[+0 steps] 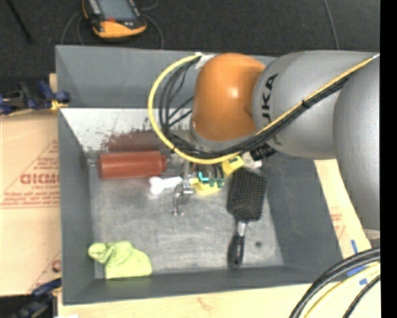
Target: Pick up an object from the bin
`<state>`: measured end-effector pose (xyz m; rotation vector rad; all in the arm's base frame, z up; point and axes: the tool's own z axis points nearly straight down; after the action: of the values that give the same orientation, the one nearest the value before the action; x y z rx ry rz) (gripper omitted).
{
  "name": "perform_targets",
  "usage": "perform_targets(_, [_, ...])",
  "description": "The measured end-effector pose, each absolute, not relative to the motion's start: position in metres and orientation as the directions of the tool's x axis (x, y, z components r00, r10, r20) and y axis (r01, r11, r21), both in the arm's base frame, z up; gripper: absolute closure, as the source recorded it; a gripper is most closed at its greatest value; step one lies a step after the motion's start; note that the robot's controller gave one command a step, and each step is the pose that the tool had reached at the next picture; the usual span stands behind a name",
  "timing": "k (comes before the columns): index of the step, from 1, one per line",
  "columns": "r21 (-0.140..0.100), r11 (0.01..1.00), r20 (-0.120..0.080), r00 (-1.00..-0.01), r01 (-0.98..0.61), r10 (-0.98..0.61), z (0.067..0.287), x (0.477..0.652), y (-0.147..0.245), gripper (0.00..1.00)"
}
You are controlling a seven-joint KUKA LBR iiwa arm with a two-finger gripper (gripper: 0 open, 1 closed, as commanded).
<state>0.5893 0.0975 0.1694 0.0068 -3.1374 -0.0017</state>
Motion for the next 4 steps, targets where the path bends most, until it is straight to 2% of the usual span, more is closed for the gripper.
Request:
perform_targets(1, [0.002, 1.000, -0.004, -1.000, -0.003, -0.003, 0.174, 0.591, 0.097, 0.00])
perform_targets(2, [0.001, 1.000, -0.009, -1.000, -0.019, -0.019, 0.155, 0.625, 0.085, 0.00])
perform_targets(3, [0.001, 0.995, -0.004, -0.995, 0.095, 0.095, 0.149, 0.638, 0.059, 0.00])
perform_targets(4, [0.001, 0.986, -0.007, -0.986, 0.169, 0.169, 0.113, 0.638, 0.047, 0.00])
